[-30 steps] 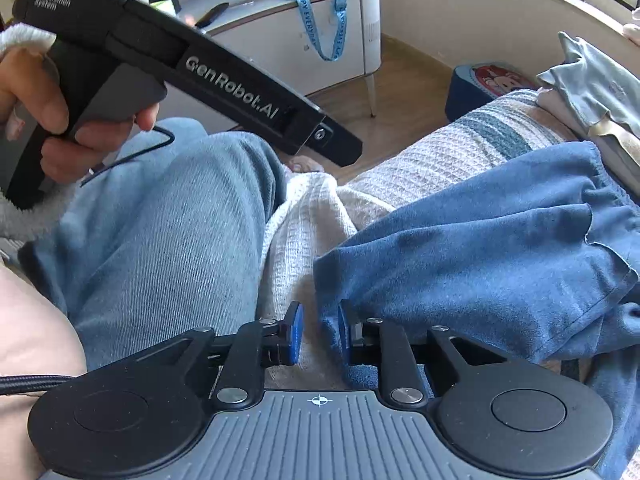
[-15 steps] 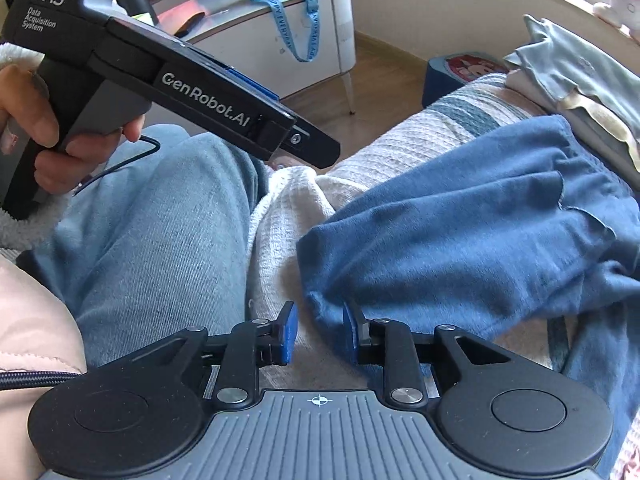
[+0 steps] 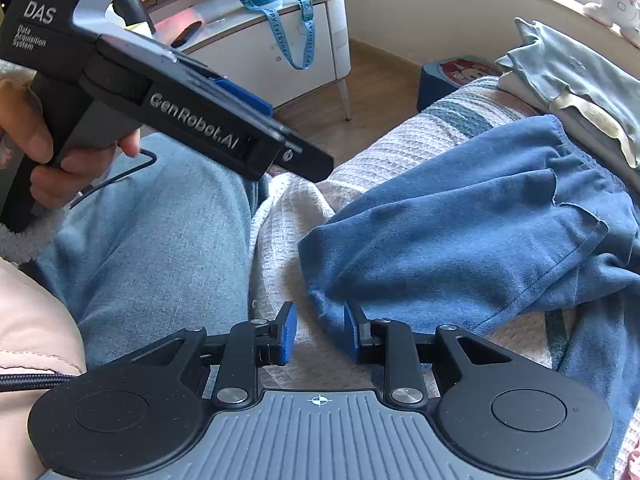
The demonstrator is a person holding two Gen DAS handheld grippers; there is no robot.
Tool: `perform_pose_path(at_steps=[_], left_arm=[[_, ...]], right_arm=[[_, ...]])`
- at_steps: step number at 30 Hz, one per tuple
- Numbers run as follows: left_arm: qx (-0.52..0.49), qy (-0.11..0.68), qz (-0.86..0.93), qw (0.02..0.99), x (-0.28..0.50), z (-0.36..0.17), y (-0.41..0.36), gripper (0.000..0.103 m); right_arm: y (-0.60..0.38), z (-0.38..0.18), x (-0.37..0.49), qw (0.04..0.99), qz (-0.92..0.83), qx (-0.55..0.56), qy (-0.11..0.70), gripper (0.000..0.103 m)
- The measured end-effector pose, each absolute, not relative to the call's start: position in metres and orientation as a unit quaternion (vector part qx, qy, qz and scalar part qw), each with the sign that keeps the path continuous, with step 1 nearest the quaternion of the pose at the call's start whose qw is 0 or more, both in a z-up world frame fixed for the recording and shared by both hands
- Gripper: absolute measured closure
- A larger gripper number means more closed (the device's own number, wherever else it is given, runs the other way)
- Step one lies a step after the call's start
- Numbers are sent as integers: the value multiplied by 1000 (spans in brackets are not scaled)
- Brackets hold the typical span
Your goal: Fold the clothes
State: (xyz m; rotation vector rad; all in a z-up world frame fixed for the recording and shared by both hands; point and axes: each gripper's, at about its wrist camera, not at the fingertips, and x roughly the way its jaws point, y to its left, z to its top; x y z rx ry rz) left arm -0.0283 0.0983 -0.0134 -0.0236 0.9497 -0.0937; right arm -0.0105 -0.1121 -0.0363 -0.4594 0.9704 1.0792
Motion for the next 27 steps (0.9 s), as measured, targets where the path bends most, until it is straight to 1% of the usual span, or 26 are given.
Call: perform_pose_path(at_steps=[8,27], left_arm=[[1,462,-43,886,-28,-16,94,13],[5,461,-41,886,-29,-16,92,10]], right_arm=[[-116,-35,-8,731,482,-201,439,76],[-114,-36,-9,734,480,-199,438,76]])
